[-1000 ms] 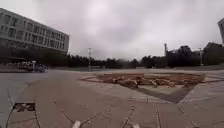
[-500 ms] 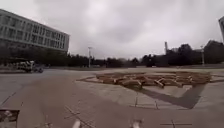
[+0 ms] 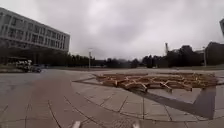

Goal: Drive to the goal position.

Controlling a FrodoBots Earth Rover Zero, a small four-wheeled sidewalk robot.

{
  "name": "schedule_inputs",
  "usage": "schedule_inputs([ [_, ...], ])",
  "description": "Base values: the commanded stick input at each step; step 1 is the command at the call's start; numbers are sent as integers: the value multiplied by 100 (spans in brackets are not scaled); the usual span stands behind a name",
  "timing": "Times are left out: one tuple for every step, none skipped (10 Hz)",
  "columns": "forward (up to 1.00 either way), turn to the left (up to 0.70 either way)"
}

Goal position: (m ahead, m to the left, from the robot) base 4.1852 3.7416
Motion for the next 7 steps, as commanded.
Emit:
schedule_inputs([
  [70,4],
  [70,22],
  [70,35],
  [70,27],
  [70,10],
  [70,1],
  [70,0],
])
